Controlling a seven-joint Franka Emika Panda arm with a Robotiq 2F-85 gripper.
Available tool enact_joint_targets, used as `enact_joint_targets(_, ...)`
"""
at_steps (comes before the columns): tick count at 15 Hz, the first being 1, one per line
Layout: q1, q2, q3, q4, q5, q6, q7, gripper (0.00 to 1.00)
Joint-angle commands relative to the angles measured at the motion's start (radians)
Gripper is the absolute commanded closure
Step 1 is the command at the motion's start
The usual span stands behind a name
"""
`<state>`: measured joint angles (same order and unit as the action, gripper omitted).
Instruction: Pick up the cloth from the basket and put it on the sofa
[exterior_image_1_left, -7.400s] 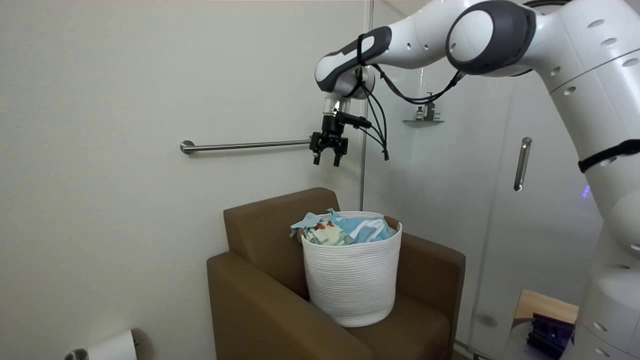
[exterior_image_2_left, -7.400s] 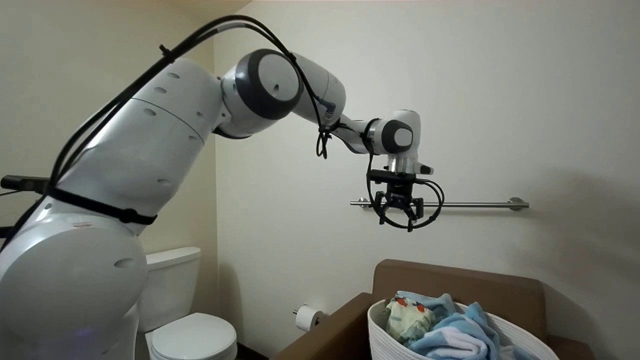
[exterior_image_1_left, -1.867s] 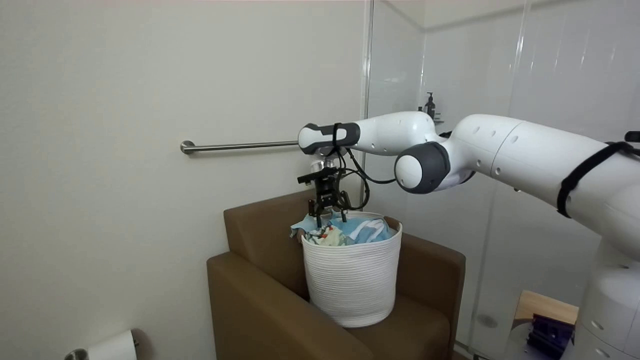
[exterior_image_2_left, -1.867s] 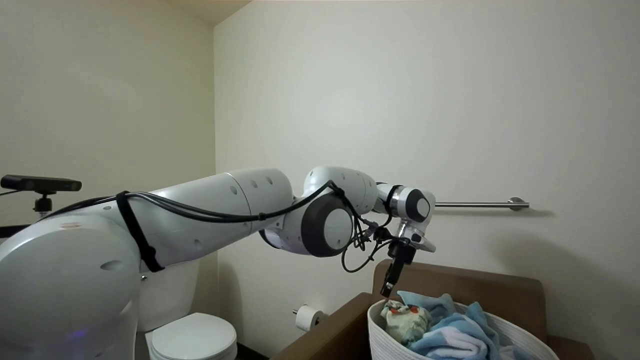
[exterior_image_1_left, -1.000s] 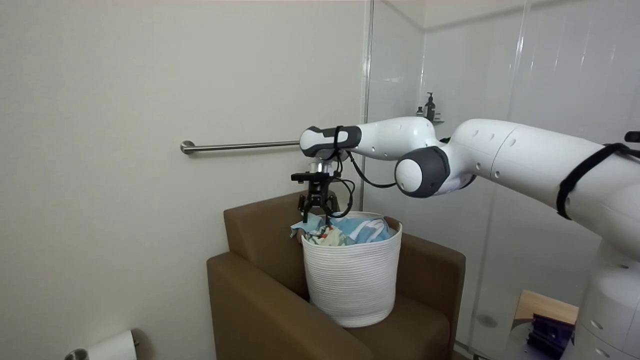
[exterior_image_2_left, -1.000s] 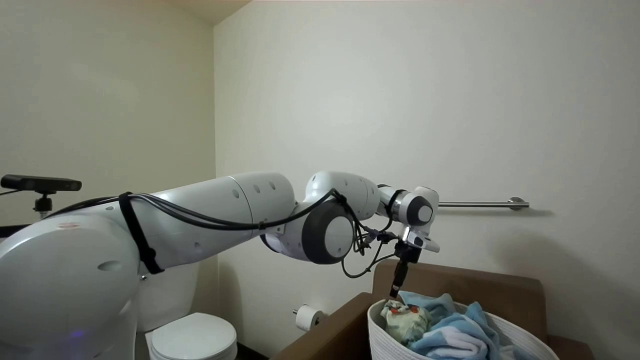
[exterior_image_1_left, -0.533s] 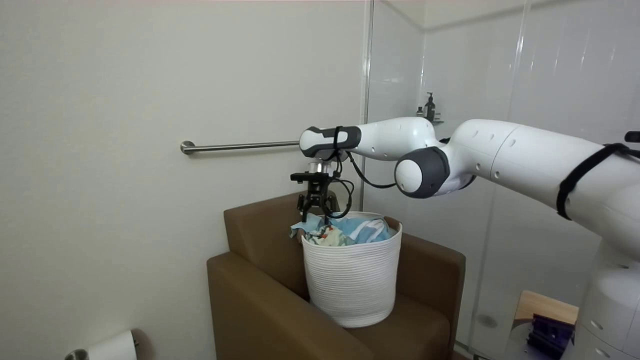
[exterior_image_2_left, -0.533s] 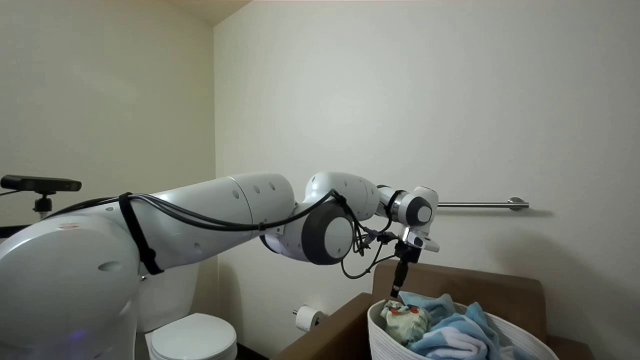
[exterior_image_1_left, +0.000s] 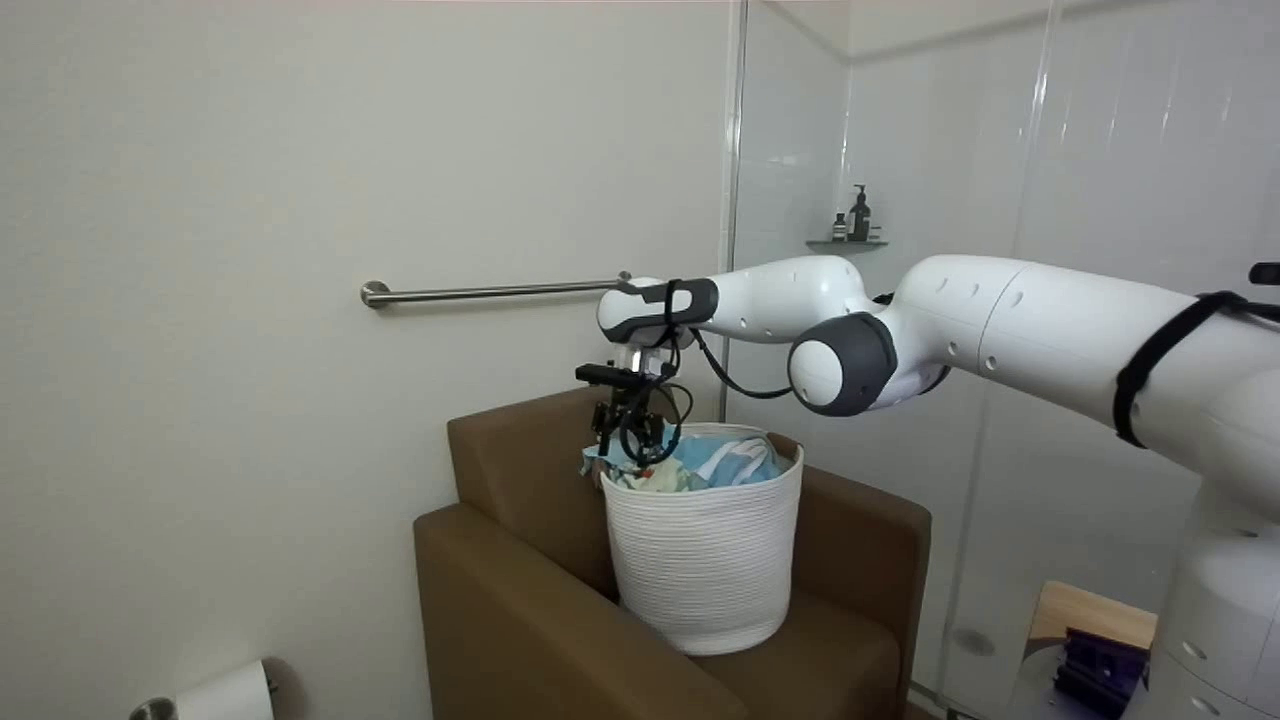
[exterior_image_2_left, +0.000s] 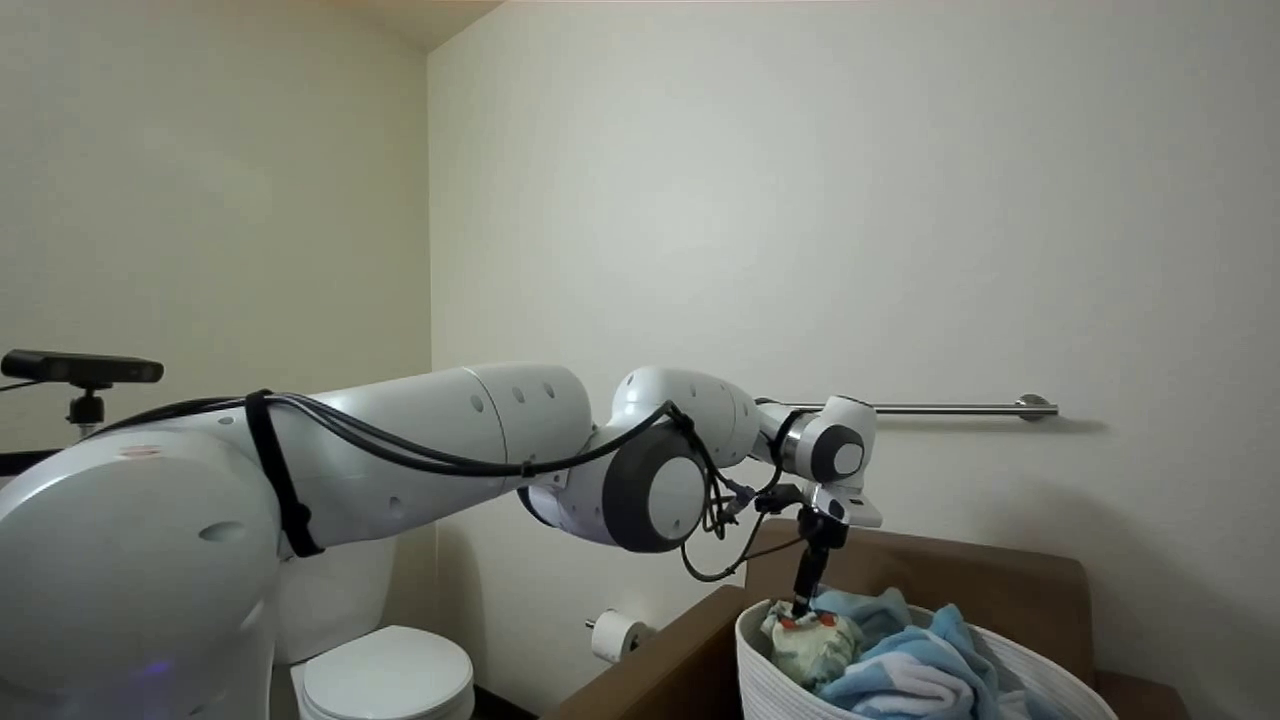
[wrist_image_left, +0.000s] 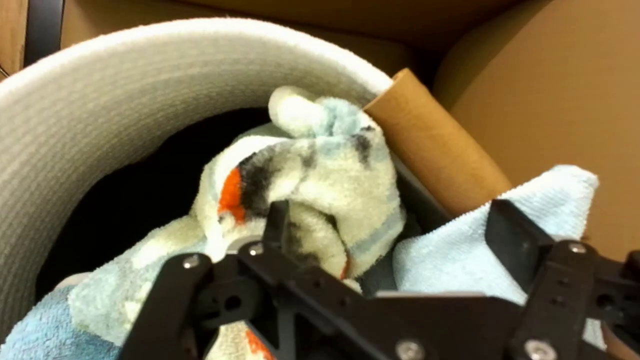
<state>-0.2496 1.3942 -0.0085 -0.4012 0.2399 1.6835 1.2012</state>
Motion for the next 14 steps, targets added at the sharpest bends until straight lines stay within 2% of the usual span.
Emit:
enact_joint_targets(1, -0.011, 0.003, -0.019, -0.009, 0.002, 0.032, 0.106, 0.00)
enact_joint_targets(4, -0.020, -0.001, -0.038, -0.021, 0.000, 0.022, 0.181, 0.00)
enact_joint_targets(7, -0.020, -0.012, -0.071, -0.038, -0.015, -0.037, 0.275, 0.00)
enact_joint_targets(12, -0.006, -0.016, -0.121, -0.071, -0.052, -0.251, 0.320, 0.00)
enact_joint_targets(13, -0.016, 0.036, -0.102, 0.014, -0.088, -0.330, 0.325, 0.00)
enact_joint_targets(14, -0.015, 0.045, -0.105, 0.021, -0.101, -0.361, 0.321, 0.00)
